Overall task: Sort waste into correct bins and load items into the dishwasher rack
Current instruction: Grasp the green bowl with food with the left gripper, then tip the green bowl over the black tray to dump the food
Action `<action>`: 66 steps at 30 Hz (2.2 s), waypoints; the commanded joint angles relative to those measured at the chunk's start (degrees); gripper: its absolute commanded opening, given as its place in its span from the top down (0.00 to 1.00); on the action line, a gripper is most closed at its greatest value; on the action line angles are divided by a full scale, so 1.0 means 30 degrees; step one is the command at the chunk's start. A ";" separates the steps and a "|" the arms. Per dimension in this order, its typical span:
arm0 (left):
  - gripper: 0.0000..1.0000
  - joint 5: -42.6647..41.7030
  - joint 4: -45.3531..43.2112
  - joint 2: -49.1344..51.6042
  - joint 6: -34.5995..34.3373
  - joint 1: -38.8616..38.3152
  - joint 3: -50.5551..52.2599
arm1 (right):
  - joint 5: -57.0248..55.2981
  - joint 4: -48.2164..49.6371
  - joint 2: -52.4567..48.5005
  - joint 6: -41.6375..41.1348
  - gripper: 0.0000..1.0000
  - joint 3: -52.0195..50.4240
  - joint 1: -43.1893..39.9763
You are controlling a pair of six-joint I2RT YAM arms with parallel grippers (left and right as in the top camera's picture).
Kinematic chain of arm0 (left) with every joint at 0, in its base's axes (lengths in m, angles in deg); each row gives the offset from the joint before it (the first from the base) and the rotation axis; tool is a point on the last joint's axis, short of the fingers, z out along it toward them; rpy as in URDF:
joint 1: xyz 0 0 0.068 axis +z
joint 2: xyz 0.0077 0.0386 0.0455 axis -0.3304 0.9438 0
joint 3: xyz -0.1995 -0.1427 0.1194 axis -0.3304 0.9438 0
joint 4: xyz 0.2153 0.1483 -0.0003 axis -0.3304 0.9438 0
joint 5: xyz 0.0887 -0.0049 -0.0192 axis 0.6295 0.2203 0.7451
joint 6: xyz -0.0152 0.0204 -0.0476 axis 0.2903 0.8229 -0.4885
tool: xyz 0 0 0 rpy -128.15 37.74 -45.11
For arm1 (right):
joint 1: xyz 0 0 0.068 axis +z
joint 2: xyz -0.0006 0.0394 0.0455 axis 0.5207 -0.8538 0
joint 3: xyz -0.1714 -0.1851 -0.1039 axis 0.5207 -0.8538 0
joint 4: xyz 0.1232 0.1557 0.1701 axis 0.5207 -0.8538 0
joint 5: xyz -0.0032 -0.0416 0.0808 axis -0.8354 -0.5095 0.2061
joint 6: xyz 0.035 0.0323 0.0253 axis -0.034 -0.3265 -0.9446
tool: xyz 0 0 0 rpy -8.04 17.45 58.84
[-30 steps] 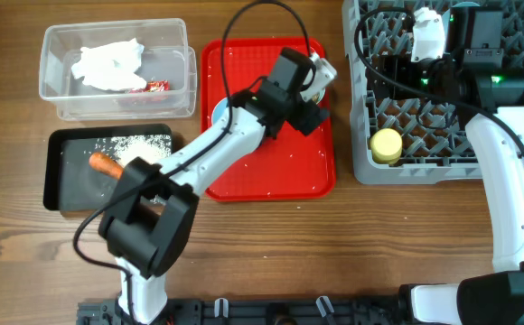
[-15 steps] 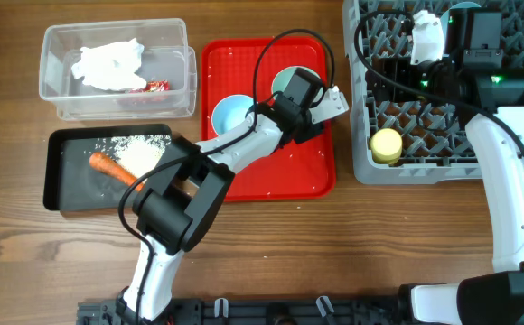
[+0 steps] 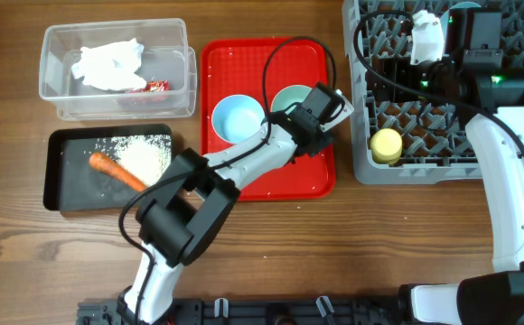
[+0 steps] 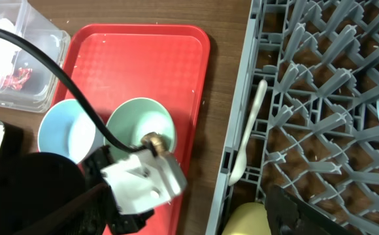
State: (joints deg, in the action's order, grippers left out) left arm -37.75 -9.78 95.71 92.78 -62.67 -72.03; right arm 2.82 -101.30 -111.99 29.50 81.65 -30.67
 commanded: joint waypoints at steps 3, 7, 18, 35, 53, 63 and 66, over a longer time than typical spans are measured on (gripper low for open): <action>0.96 0.0481 0.1173 -0.4510 -0.3708 0.0466 -0.0029 | -0.0117 0.0102 0.0306 0.0262 0.23 -0.0036 0.0058; 0.96 0.0444 0.2871 -0.6397 -0.9683 0.2208 -0.0029 | -0.0117 0.0102 0.0306 0.0211 0.23 -0.0036 0.0058; 0.96 -0.6025 1.2036 -0.9515 -1.2560 1.0331 -0.0029 | -0.0117 0.0095 0.0306 0.0204 0.25 -0.0036 0.0058; 0.96 -2.1493 1.7289 -0.9311 -0.0714 2.6826 0.2776 | -0.0109 0.0080 0.0306 0.0146 0.25 -0.0036 0.0058; 0.96 -3.1554 1.3114 -0.4320 -0.0393 3.1751 0.6295 | -0.0109 -0.0474 0.0306 0.0131 0.25 -0.0036 0.0058; 0.96 -3.1489 1.3041 -0.6645 -0.0379 2.9041 0.5435 | -0.0109 -0.0452 0.0306 0.0124 0.25 -0.0036 0.0058; 0.96 -2.8144 1.2692 -0.8990 -0.0597 2.5376 0.3810 | -0.0109 -0.0401 0.0306 -0.0015 0.24 -0.0036 0.0058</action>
State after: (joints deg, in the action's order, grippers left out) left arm -129.25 29.01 76.48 89.87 22.01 -55.53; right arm 2.80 -102.64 -111.99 29.81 81.65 -30.67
